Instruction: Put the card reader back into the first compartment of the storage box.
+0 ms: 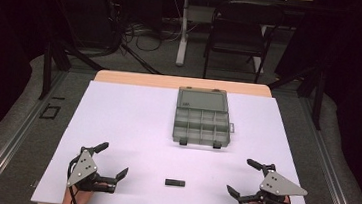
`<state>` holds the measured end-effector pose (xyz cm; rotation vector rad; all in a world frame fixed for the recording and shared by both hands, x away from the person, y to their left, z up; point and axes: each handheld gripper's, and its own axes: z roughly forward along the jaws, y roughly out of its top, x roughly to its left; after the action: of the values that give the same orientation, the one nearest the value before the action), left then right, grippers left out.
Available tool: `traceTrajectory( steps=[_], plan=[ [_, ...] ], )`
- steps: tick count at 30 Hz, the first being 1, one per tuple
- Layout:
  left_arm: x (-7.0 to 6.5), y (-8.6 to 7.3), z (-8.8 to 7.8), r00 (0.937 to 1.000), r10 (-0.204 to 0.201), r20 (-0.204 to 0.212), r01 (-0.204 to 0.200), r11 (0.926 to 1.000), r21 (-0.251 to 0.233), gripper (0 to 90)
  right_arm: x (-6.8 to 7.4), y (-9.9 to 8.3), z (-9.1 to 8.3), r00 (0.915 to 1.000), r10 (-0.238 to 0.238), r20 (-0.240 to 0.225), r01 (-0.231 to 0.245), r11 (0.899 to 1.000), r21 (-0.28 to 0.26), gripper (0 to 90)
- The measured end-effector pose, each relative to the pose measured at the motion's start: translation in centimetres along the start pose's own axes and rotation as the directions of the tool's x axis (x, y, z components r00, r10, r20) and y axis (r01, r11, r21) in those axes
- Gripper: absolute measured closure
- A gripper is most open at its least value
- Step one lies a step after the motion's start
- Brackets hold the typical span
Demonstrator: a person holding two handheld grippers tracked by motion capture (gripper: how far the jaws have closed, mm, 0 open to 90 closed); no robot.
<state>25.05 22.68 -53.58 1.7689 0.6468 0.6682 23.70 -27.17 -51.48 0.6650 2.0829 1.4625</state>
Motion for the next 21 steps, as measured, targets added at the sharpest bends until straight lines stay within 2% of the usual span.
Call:
traceTrajectory(
  steps=[12,21],
  plan=[
    [0.0,0.0,0.2,0.9999,-0.001,0.010,0.001,0.9999,0.013,0.1,0.1,0.3,0.6,0.9999,-0.010,-0.012,0.010,0.999,0.033,0.0],
    [0.0,0.1,0.5,0.9998,0.009,0.017,-0.009,0.9996,0.027,0.1,-0.2,0.8,1.8,0.9985,0.001,-0.054,0.003,0.997,0.077,0.0]
  ],
)
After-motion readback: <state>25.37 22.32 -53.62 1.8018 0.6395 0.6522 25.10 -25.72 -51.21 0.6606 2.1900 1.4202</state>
